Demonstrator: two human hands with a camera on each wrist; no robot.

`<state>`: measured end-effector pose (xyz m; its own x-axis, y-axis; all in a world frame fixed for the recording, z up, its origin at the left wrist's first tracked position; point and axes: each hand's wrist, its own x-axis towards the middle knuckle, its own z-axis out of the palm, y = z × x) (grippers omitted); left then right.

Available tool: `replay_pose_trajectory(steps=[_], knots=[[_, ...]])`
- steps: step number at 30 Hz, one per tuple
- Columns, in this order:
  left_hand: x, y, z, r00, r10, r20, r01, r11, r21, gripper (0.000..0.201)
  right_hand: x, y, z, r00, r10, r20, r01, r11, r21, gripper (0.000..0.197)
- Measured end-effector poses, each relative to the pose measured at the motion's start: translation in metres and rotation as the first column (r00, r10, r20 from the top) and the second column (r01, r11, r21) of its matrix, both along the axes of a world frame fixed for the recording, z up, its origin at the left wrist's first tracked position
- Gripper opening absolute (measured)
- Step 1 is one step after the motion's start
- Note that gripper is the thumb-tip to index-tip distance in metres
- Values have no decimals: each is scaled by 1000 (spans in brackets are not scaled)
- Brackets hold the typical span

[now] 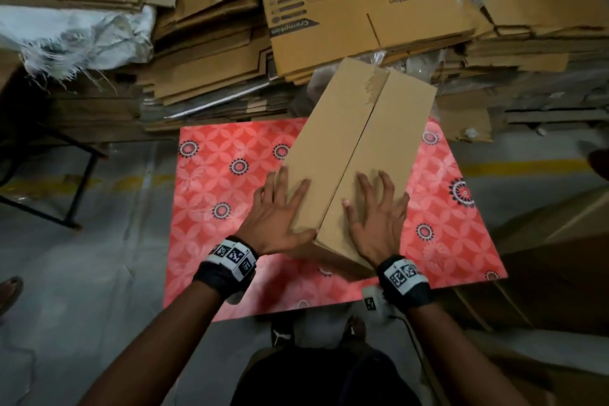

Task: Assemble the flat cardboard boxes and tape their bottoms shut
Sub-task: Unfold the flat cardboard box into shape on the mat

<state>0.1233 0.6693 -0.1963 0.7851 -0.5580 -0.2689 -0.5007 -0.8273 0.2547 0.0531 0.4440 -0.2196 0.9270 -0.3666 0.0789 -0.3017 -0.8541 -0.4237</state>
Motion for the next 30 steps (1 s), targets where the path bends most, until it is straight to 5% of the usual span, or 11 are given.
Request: replay_pose_trajectory(steps=[5,11,14,17,20,25,27,30], knots=[[16,-16,-5,991,55,122,-47,997,-68,114,29,-18,0,999,10,-34,-8,999,41,61],[9,-18,-3,991,78,111,-63,990,-129,113,24,-17,2,996,92,1,-92,995,-27,56],[-1,-20,12,976,139,166,-80,945,-317,92,20,-18,2,974,215,73,-212,976,-47,51],[-13,-27,32,851,241,466,84,814,-575,52,20,-18,1,955,288,76,-286,958,-37,50],[-12,-22,56,716,393,577,170,703,-690,32,18,-19,1,937,340,79,-339,940,-36,48],[6,28,62,487,514,706,-119,840,-530,25,18,-18,-1,880,460,120,-457,888,-49,45],[7,41,53,509,446,736,-283,894,-346,30,19,-13,-3,869,482,114,-479,876,-53,43],[-1,46,30,663,389,639,-380,911,-161,38,15,1,-4,872,478,104,-478,878,-24,39]])
